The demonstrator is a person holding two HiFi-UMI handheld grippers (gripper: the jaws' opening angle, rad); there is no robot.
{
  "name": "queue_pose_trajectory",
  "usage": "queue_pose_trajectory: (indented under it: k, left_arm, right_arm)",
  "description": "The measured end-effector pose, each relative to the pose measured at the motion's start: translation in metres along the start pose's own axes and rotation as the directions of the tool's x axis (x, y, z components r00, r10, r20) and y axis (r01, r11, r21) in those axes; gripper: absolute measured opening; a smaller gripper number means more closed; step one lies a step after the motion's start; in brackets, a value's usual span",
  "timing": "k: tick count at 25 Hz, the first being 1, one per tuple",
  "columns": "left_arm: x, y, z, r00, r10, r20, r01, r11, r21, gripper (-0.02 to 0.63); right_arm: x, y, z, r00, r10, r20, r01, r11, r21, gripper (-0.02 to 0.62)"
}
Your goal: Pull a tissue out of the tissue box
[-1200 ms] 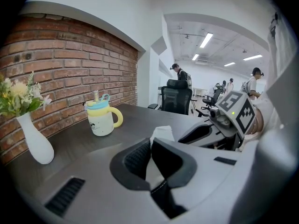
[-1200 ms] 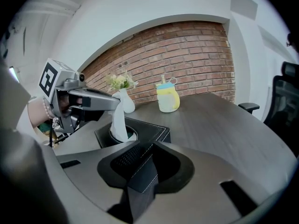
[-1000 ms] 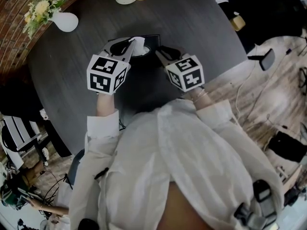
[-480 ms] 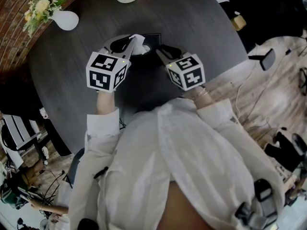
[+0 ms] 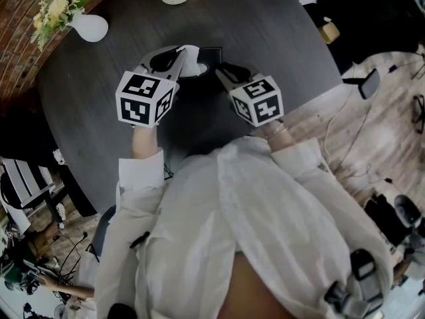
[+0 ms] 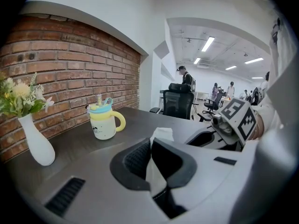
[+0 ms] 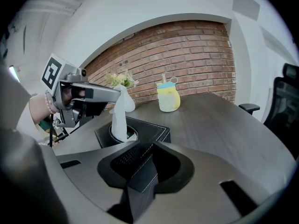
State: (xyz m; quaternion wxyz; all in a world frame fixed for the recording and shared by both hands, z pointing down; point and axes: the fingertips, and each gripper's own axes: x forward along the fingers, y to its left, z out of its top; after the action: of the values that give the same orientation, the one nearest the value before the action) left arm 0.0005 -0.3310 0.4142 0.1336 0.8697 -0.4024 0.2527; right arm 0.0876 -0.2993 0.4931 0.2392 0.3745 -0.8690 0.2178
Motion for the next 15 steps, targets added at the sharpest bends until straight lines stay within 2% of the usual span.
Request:
queue_pose_trajectory:
  k: [15]
  left_arm:
    - [-0.011, 0.010, 0.011, 0.999, 0.021, 0.040, -0.021, 1.000, 0.005, 0.009]
  right_arm:
    - [0.001, 0.001, 0.000, 1.000, 0.002, 0.007, -0.002, 1.000, 0.002, 0.078]
